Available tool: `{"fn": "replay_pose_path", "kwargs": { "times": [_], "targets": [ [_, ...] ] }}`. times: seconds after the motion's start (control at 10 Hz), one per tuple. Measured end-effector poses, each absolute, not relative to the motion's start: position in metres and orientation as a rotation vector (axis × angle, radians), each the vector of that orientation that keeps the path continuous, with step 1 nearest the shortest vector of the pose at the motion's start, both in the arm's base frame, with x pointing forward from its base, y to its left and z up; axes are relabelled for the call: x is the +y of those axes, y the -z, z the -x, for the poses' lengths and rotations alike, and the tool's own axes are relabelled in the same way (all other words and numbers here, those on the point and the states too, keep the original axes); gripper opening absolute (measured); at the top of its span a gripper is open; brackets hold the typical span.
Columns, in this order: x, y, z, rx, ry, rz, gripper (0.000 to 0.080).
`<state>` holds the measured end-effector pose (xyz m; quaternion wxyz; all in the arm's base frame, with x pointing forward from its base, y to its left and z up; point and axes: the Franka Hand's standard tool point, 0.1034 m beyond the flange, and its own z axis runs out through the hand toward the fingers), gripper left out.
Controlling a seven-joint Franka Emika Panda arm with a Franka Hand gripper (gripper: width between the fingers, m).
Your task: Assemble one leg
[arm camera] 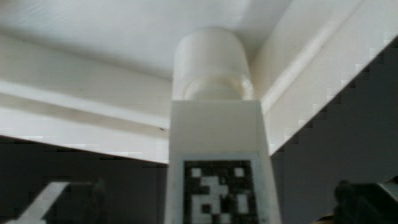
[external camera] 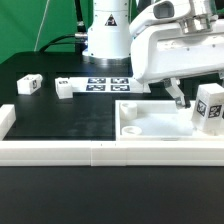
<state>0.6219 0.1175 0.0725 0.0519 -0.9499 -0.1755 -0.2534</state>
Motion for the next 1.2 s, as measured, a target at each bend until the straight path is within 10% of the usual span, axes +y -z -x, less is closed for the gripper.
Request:
{"fn": "replay_pose_path", "kwargs": {
  "times": [0.5, 1.2],
  "targets": [
    [0.123, -0.113, -0.628, -0.605, 0.749, 2.894, 0.0648],
    [0.129, -0.099, -0.618, -0.603, 0.188, 2.937, 0.0648]
  ]
}}
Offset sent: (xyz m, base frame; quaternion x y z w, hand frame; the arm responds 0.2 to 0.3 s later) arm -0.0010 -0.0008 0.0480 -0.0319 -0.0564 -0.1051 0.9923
